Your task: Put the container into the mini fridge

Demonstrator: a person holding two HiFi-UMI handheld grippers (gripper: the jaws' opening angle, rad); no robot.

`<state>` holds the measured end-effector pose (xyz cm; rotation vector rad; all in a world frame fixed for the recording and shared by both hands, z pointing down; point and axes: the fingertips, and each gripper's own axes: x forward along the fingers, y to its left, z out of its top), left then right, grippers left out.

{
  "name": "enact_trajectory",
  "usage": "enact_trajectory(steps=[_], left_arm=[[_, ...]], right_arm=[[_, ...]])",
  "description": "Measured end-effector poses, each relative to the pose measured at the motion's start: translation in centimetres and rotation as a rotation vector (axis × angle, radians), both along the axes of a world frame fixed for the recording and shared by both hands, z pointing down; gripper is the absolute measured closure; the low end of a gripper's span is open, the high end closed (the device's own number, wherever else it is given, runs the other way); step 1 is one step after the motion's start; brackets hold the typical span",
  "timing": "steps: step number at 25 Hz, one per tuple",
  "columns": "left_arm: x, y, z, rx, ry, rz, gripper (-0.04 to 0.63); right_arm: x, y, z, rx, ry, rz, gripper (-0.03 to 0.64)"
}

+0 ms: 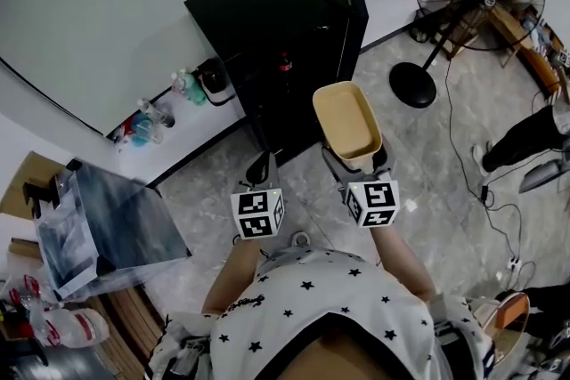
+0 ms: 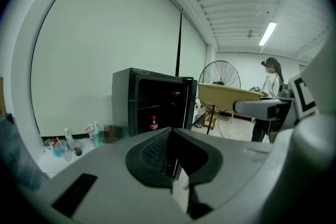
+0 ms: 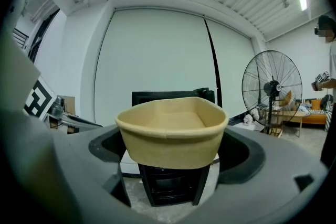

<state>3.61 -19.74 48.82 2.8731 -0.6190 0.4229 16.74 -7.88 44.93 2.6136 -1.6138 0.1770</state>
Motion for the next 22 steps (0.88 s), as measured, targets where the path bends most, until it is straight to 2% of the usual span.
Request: enact_trajectory(steps=[11,22], left_arm=[[1.9,-4.3,-0.4,0.004,0.007,-0.005,0.581],[1.5,-8.1,0.0,-0.002,-0.008,-0.129,0.581]], right_arm=[[2.5,-6.0,0.2,0.002,-0.002,-0.023,0.101],[4.3,-10.8,1.2,-0.015,-0.015,-0.108,0.101]])
